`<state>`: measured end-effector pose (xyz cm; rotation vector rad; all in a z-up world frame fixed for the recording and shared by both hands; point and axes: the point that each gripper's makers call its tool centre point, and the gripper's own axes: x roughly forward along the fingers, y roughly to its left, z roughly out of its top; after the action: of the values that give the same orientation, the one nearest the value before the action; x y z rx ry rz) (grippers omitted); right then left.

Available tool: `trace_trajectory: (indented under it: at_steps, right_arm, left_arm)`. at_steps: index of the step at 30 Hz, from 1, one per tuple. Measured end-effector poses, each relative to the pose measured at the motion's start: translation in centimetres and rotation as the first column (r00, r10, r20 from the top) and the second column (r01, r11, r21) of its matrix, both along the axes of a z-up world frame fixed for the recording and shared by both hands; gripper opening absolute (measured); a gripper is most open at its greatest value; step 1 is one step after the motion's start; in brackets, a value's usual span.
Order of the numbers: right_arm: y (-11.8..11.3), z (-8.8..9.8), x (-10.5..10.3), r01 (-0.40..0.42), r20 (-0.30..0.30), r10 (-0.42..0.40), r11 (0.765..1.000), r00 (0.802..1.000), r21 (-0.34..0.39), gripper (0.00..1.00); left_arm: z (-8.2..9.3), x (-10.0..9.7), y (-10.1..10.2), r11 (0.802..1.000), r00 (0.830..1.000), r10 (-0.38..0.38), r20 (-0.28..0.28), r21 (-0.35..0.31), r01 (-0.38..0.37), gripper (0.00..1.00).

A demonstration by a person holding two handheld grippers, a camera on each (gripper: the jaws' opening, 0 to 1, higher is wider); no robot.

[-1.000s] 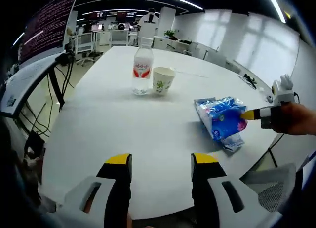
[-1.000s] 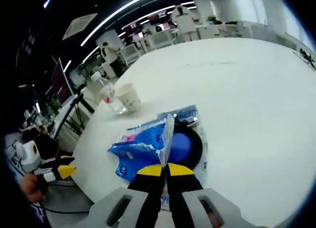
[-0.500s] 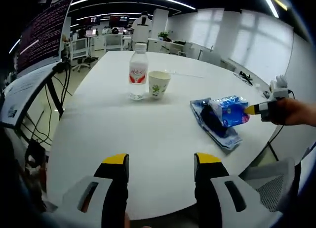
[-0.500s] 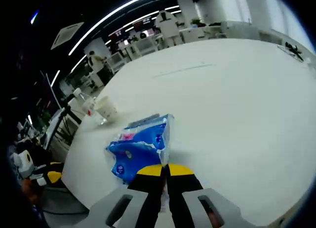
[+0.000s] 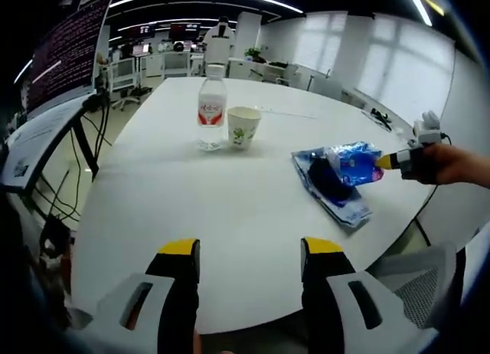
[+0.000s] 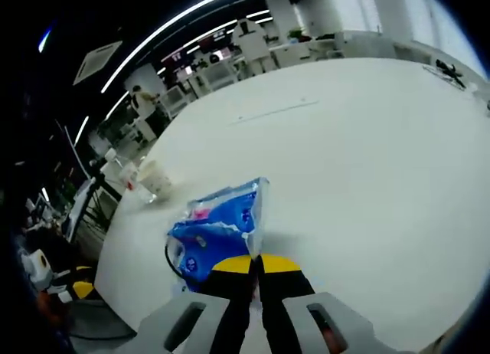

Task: Arrange the tabletop items into an orderly group along one side of the table until the central work area is clear of visible clutter.

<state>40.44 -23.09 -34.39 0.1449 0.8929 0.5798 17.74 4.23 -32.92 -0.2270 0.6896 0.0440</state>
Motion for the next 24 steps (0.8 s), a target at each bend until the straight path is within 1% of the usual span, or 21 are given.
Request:
trace_trajectory:
  at_steps: [7, 11, 13, 15, 16, 18, 23, 24]
  right_arm:
    - [0.3, 0.0, 1.1, -0.006, -0.002, 0.006, 1.0, 1.0, 0.003, 0.0]
    - [0.6, -0.1, 1.6, -0.029, -0.003, 0.029, 1.0, 1.0, -0.004, 0.0]
    - [0.9, -0.4, 2.5, -0.034, -0.005, 0.034, 0.999, 0.999, -0.005, 0.0]
    - [1.0, -0.3, 2.8, -0.036, -0.006, 0.036, 0.999, 0.999, -0.007, 0.0]
    - [0.8, -0.3, 2.4, -0.039, -0.006, 0.039, 0.999, 0.999, -0.007, 0.0]
    - [0.9, -0.3, 2.5, -0.043, -0.005, 0.043, 0.999, 0.999, -0.01, 0.0]
    - [1.7, -0.6, 4.0, -0.054, -0.007, 0.054, 0.999, 0.999, -0.009, 0.0]
    - [1.7, -0.6, 3.9, -0.057, -0.007, 0.057, 0.998, 0.998, -0.01, 0.0]
  left_arm:
    - [0.0, -0.5, 0.0, 1.0, 1.0, 0.022, -0.005, 0.0, -0.022, 0.52]
    - [0.0, -0.7, 0.0, 0.999, 0.999, 0.033, -0.007, 0.006, -0.033, 0.53]
    - [0.1, -0.8, -0.1, 0.999, 0.999, 0.036, -0.005, 0.007, -0.036, 0.53]
    - [0.1, -0.8, 0.1, 0.999, 0.999, 0.045, -0.003, 0.008, -0.045, 0.52]
    - [0.2, -0.8, 0.2, 0.999, 0.999, 0.05, -0.002, 0.007, -0.05, 0.52]
    - [0.2, -1.0, 0.2, 0.998, 0.998, 0.055, -0.003, 0.009, -0.055, 0.53]
    - [0.4, -1.2, 0.1, 0.997, 0.997, 0.071, 0.002, 0.007, -0.071, 0.53]
    - [0.6, -1.2, 0.0, 0.997, 0.997, 0.076, 0.005, 0.004, -0.076, 0.53]
